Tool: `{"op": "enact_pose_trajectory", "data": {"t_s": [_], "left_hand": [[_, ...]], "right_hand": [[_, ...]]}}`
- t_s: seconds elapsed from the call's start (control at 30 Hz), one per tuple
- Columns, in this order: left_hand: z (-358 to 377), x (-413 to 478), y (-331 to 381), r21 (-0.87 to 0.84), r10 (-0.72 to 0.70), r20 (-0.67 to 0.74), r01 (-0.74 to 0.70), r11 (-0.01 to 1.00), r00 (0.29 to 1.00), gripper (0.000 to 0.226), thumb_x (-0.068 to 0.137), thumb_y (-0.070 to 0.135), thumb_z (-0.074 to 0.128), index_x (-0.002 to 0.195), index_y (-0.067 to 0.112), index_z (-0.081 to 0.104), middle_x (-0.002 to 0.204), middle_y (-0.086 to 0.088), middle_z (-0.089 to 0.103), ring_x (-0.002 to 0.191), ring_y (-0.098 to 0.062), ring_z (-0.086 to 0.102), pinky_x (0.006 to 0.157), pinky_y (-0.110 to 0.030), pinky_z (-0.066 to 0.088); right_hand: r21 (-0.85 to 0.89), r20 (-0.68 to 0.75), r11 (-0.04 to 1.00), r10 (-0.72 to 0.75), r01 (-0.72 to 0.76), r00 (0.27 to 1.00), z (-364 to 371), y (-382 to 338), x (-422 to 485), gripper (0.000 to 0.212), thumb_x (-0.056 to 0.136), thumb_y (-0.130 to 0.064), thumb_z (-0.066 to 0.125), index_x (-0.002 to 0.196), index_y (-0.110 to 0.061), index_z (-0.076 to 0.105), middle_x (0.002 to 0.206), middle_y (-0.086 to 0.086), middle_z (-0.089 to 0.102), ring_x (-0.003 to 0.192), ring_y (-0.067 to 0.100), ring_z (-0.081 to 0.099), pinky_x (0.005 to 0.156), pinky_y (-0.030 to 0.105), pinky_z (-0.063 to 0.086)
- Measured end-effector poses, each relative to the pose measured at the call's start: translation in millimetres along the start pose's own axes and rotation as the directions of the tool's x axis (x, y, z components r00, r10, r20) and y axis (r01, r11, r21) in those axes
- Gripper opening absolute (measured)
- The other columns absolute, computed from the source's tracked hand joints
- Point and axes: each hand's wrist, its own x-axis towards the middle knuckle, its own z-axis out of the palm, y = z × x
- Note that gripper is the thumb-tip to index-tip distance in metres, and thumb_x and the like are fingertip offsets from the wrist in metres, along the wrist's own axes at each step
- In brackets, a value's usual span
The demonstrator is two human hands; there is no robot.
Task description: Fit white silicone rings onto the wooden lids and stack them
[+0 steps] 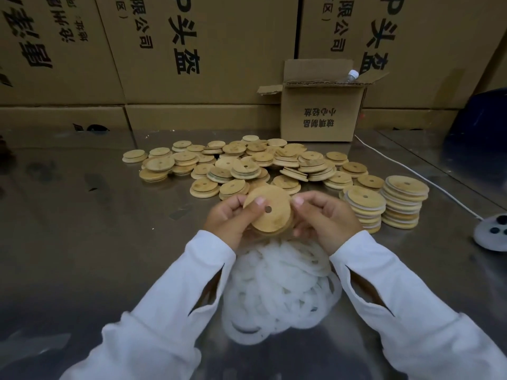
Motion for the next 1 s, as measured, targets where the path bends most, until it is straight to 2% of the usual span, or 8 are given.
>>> {"op": "enact_pose_trajectory", "data": {"t_s": [0.07, 0.17, 0.33, 0.6, 0.73, 0.87, 0.93, 1.0], "left_hand": [[-2, 3, 0, -0.091, -0.04, -0.044, 0.035, 0.995, 0.998, 0.007, 0.079, 0.015, 0.062, 0.075, 0.011, 0.064, 0.08, -0.009, 0.068, 0.076, -0.023, 0.065, 0.062, -0.038, 0.058], [-4, 5, 3, -0.225, -0.125, -0.095, 0.101, 0.969, 0.988, 0.007, 0.09, 0.014, 0.052, 0.092, 0.009, 0.057, 0.103, -0.015, 0.06, 0.089, -0.032, 0.062, 0.054, -0.041, 0.058], [-5, 1, 3, -0.208, -0.141, -0.018, 0.134, 0.969, 0.99, 0.014, 0.093, 0.02, 0.048, 0.1, 0.01, 0.055, 0.092, -0.017, 0.066, 0.064, -0.031, 0.07, 0.053, -0.038, 0.058], [0, 2, -1, -0.149, -0.1, 0.014, 0.101, 0.984, 0.995, 0.021, 0.093, 0.021, 0.048, 0.105, 0.008, 0.059, 0.091, -0.016, 0.068, 0.068, -0.027, 0.071, 0.046, -0.029, 0.055], [2, 4, 2, -0.201, -0.109, -0.016, 0.103, 0.974, 0.994, 0.017, 0.093, 0.02, 0.048, 0.103, 0.01, 0.058, 0.097, -0.018, 0.066, 0.068, -0.027, 0.071, 0.054, -0.036, 0.058], [0, 6, 7, -0.332, -0.151, -0.048, 0.126, 0.935, 0.987, 0.018, 0.093, 0.019, 0.048, 0.107, 0.011, 0.056, 0.099, -0.019, 0.065, 0.066, -0.031, 0.07, 0.057, -0.04, 0.059], [0, 6, 7, -0.363, -0.186, -0.026, 0.164, 0.917, 0.982, 0.029, 0.093, 0.024, 0.047, 0.118, 0.01, 0.052, 0.105, -0.02, 0.063, 0.07, -0.033, 0.07, 0.055, -0.039, 0.058], [1, 7, 6, -0.385, -0.23, -0.002, 0.211, 0.898, 0.973, 0.039, 0.093, 0.03, 0.047, 0.126, 0.009, 0.047, 0.114, -0.02, 0.06, 0.085, -0.036, 0.067, 0.059, -0.04, 0.056]], "right_hand": [[-0.318, -0.141, 0.948, -0.04, -0.007, 0.989, -7, 5, 5, 0.011, 0.087, -0.021, 0.058, 0.078, -0.017, 0.062, 0.061, -0.003, 0.062, 0.054, 0.009, 0.055, 0.057, 0.021, 0.047], [-0.782, -0.14, 0.61, 0.028, -0.128, 0.99, -14, 11, 7, 0.013, 0.085, -0.024, 0.058, 0.072, -0.026, 0.06, 0.074, -0.003, 0.061, 0.077, 0.017, 0.057, 0.068, 0.025, 0.044], [-0.813, -0.075, 0.558, 0.184, -0.167, 0.98, -14, 10, 7, 0.021, 0.08, -0.031, 0.066, 0.06, -0.029, 0.058, 0.067, -0.008, 0.059, 0.074, 0.014, 0.057, 0.065, 0.022, 0.042], [-0.789, 0.023, 0.603, 0.224, -0.12, 0.974, -19, 7, 3, 0.026, 0.084, -0.017, 0.06, 0.061, -0.027, 0.055, 0.064, -0.011, 0.053, 0.062, 0.005, 0.049, 0.056, 0.017, 0.037], [-0.65, 0.023, 0.76, 0.037, -0.014, 0.999, -22, 1, 1, 0.019, 0.087, -0.01, 0.055, 0.071, -0.022, 0.055, 0.075, -0.005, 0.057, 0.074, 0.014, 0.055, 0.069, 0.021, 0.044], [-0.176, -0.057, 0.973, -0.163, 0.151, 0.985, -25, -14, 0, 0.014, 0.084, -0.004, 0.058, 0.076, -0.015, 0.06, 0.063, -0.008, 0.061, 0.061, 0.003, 0.056, 0.062, 0.01, 0.046], [0.141, -0.069, 0.98, -0.132, 0.141, 0.989, -25, -18, -1, 0.009, 0.081, -0.005, 0.058, 0.081, -0.012, 0.063, 0.057, -0.007, 0.063, 0.057, 0.003, 0.058, 0.061, 0.015, 0.05], [0.207, -0.041, 0.97, -0.124, 0.13, 0.991, -22, -17, 0, 0.013, 0.081, -0.005, 0.055, 0.087, -0.012, 0.064, 0.057, -0.007, 0.065, 0.057, 0.003, 0.06, 0.062, 0.017, 0.052]]}}
